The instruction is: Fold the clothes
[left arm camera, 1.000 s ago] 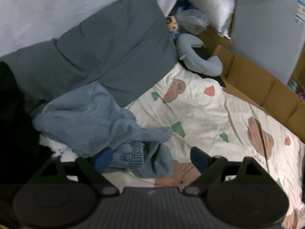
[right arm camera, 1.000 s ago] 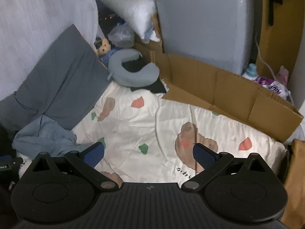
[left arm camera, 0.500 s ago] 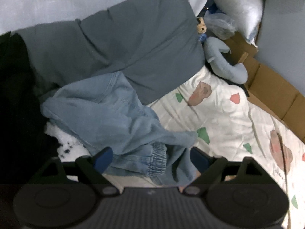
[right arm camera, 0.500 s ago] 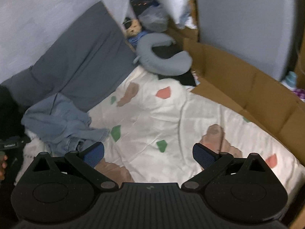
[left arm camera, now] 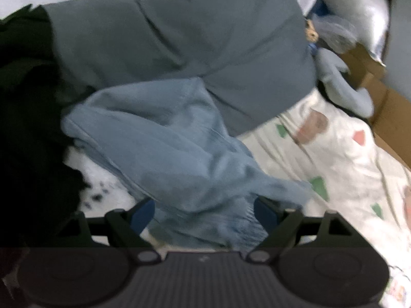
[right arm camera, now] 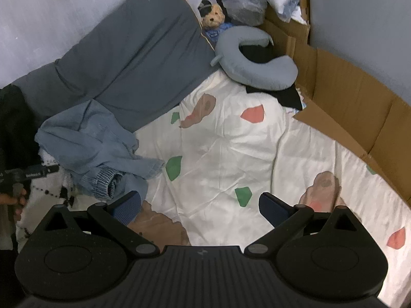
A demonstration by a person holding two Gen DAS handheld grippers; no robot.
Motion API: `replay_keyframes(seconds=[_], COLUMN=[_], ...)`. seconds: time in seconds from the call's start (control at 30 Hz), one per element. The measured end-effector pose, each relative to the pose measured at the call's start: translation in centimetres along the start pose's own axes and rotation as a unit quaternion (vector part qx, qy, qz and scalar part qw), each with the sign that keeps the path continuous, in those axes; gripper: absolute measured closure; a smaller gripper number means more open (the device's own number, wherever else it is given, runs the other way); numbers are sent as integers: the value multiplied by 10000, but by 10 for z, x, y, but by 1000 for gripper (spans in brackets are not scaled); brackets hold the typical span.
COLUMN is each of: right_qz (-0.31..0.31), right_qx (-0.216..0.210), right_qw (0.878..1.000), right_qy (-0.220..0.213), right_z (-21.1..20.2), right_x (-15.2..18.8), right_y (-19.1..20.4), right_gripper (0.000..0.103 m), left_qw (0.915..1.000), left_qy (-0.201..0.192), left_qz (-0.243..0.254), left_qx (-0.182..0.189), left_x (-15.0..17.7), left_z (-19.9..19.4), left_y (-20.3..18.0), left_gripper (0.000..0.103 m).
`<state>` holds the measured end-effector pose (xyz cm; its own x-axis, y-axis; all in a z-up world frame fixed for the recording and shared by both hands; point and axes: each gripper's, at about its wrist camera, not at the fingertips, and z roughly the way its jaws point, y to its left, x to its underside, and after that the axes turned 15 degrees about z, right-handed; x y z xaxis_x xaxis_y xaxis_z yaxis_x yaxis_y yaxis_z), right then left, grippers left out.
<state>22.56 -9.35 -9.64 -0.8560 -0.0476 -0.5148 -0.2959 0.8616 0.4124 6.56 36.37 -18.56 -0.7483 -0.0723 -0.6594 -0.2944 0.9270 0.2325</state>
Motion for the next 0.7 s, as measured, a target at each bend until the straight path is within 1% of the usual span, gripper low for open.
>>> replay_keyframes(seconds=[0.07,0.1,0.13,0.27,0.4,0.47,0.57,0.63,0.67,0.7], right_qz=[50,81,112,170,233,264,322,370,394,418], right_qx=[-15,-22,-29,-77,-106,-121,-132,-131,-130,-130], right_qw=[10000,9999,9999,9998,9995,9994,9992,9990,9989,9988], right_qy=[37,57,77,100,161,191,220,226,229,232], right_z=[10,15,20,37,53,61,69,71,72,73], right_x=[3,4,5,15,28,34,40,43,44,45], right_y=[-6,-10,-13,-22,-29,-32,-37,-40,-41,-43], right_gripper=[4,7,8,8,8,8,8,8,8,8], left_qw=[10000,10000,9999,9996,9988,9982,9969,9962,9956,9946], left_qy=[-39,-43,-34,-2,-4,-9,-144,-245,-275,-282], left_qz=[0,-26,-75,-290,-478,-501,-582,-639,-699,-781], left_qx=[-63,-80,-86,-31,-97,-338,-505,-542,-569,-621], left_x=[1,1,2,5,6,4,0,-3,-4,-5], left_z=[9,13,18,41,63,70,75,77,77,77], left_y=[5,8,11,18,23,24,32,37,40,43], left_gripper=[17,17,17,17,19,20,23,31,42,59])
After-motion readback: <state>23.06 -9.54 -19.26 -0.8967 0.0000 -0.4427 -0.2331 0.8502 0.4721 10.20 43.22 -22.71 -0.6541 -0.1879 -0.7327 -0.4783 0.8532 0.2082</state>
